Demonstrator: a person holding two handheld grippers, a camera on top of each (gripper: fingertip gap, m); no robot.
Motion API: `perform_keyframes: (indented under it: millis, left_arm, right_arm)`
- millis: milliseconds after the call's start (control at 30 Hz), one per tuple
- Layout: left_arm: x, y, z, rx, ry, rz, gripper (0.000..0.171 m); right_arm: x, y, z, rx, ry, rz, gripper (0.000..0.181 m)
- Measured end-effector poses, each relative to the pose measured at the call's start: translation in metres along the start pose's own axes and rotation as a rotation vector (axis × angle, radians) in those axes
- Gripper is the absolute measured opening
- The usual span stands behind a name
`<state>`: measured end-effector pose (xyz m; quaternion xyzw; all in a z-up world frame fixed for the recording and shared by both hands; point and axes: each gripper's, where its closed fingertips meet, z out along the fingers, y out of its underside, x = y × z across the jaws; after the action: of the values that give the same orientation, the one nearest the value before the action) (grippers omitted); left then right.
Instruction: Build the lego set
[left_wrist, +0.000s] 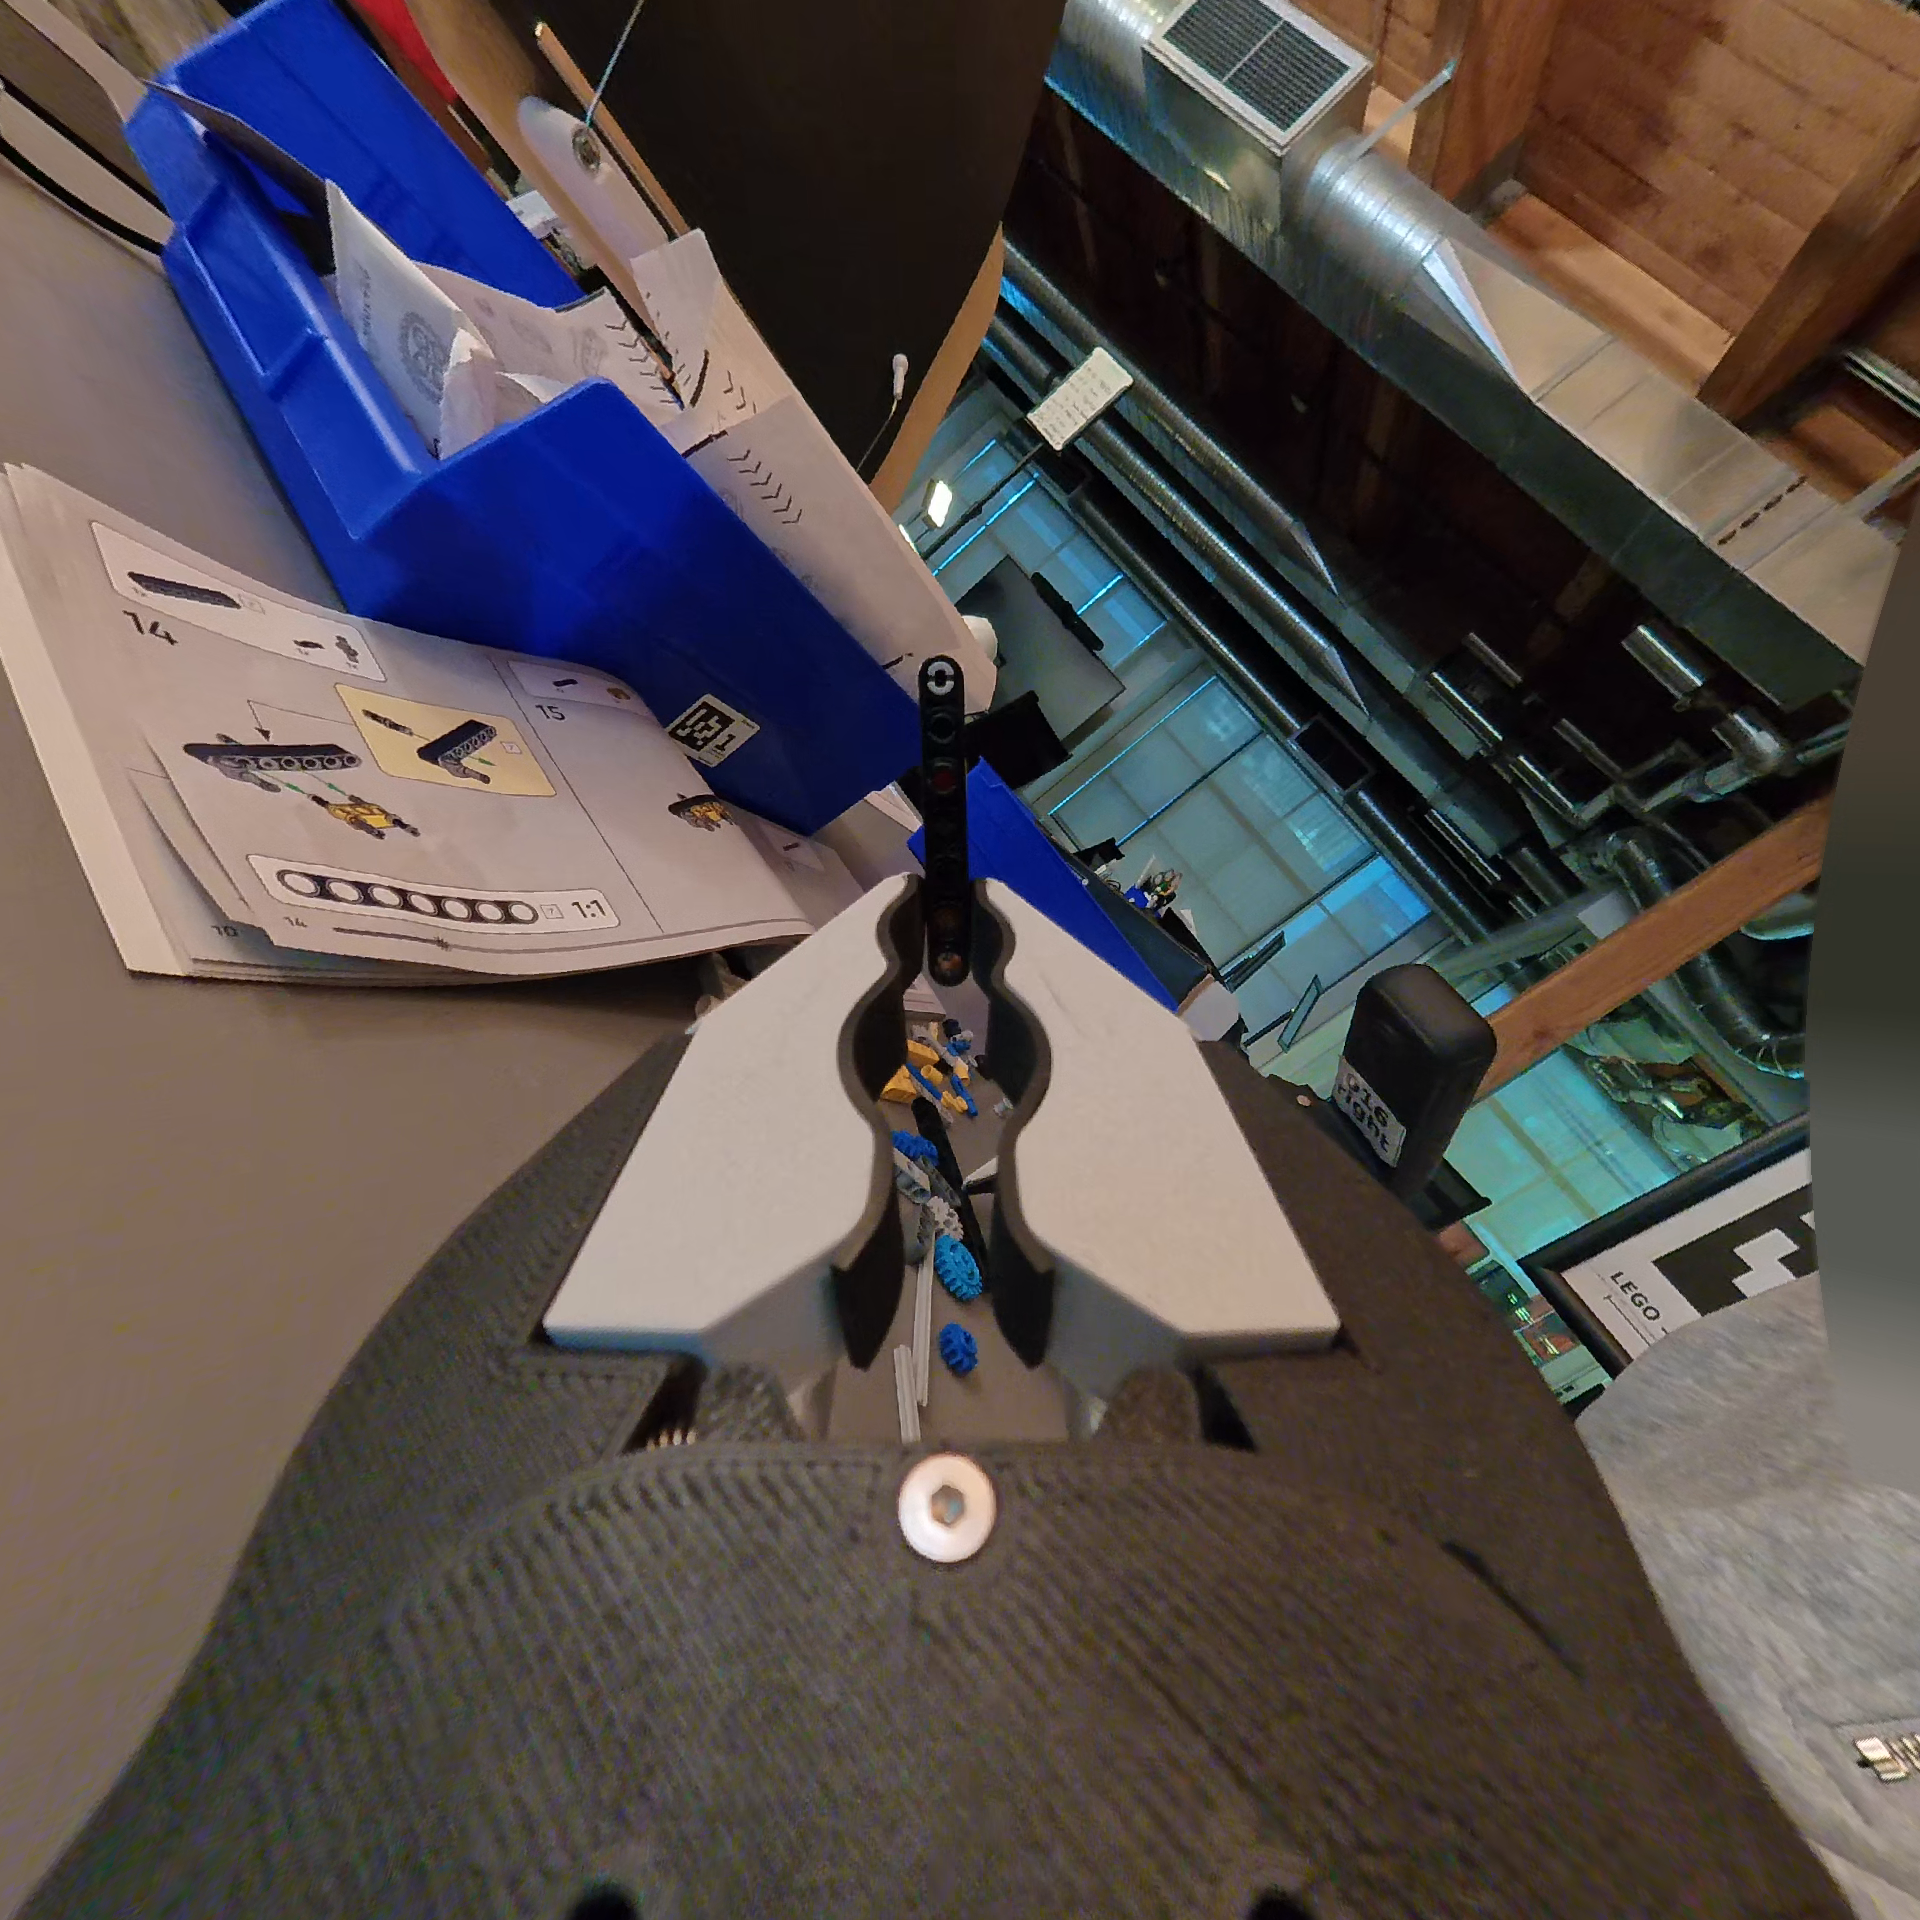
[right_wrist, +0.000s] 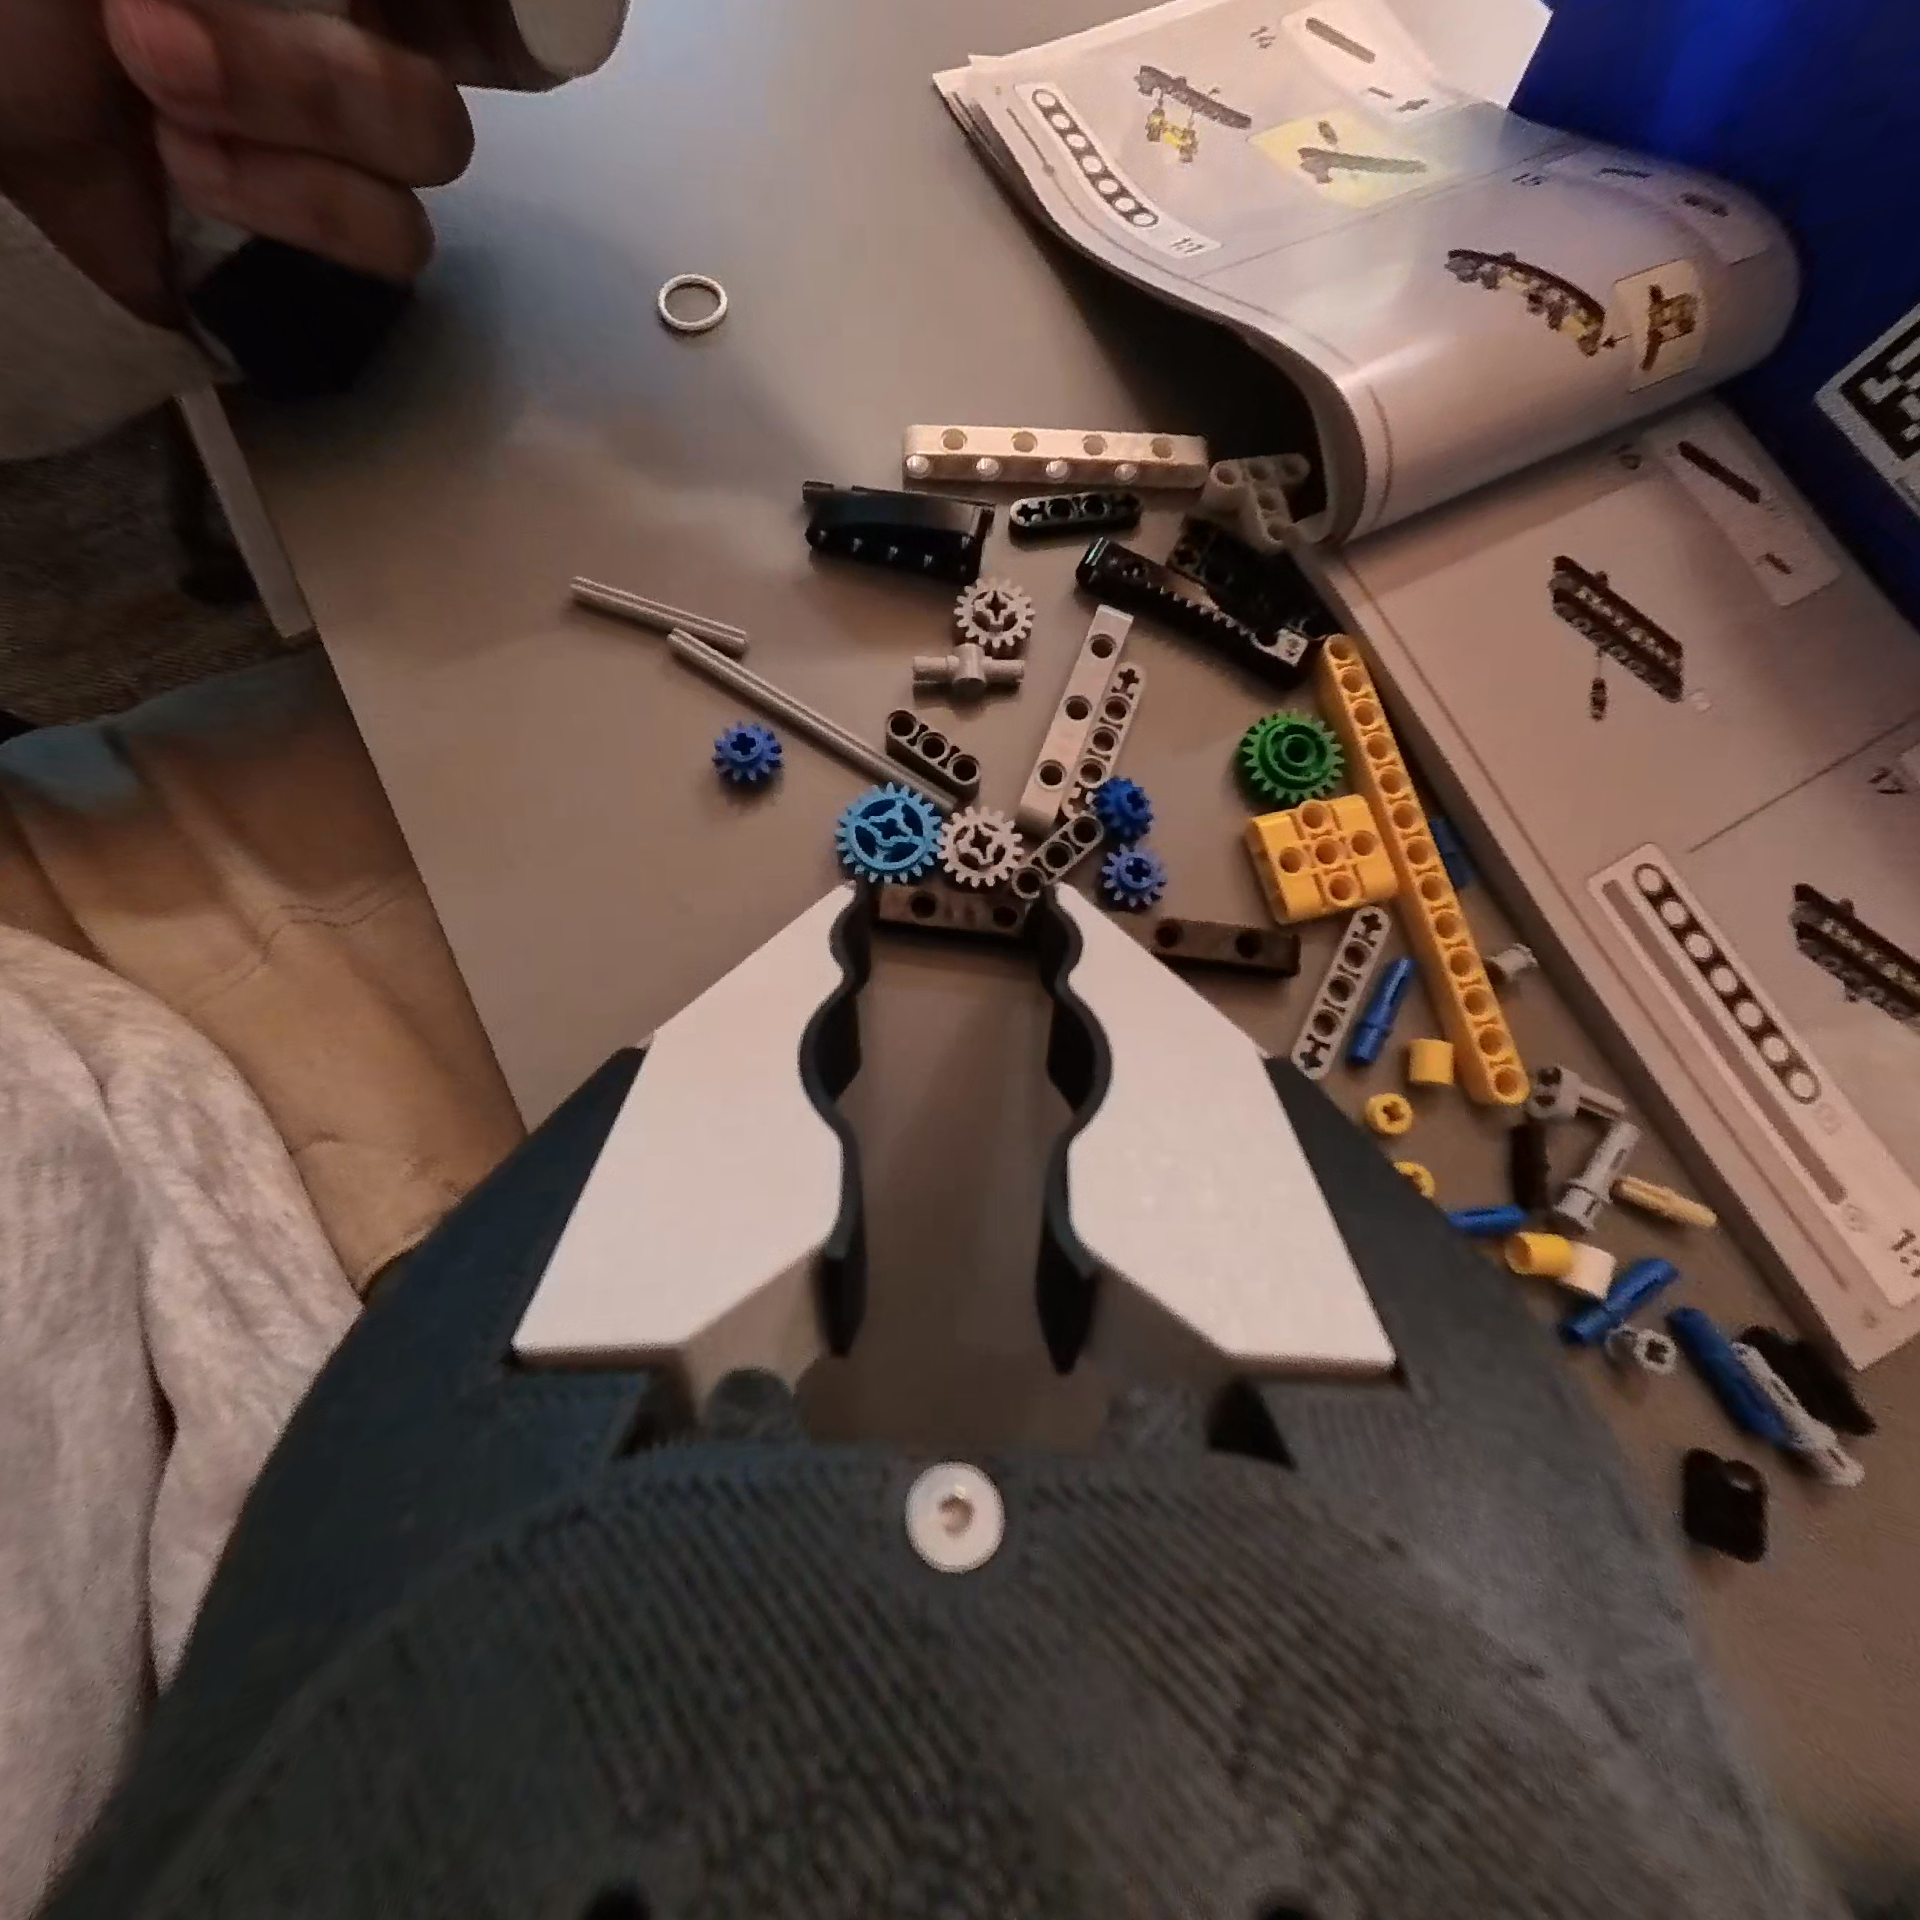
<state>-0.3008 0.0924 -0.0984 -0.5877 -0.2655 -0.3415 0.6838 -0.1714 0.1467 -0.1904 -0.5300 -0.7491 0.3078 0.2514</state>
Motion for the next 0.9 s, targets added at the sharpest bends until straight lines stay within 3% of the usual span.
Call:
perform_keyframes:
  millis: [367,567,700,900]
  left_arm:
    - [0.001,0.0,0.0,-0.001,0.002,0.0,0.006]
    - [0.009,0.007,0.003,-0.034,0.033,0.002,0.007]
    - [0.029,0.041,0.019,-0.215,0.064,0.132,0.006]
    - [0.077,0.13,0.057,-0.599,0.15,0.316,0.007]
  right_arm:
    - [0.006,-0.006,-0.009,0.04,0.025,-0.008,0.027]
    - [0.058,-0.001,-0.056,0.114,0.167,0.074,0.026]
    - [0.1,0.014,-0.102,0.216,0.293,0.174,0.024]
    - [0.119,0.05,-0.132,0.267,0.371,0.244,0.023]
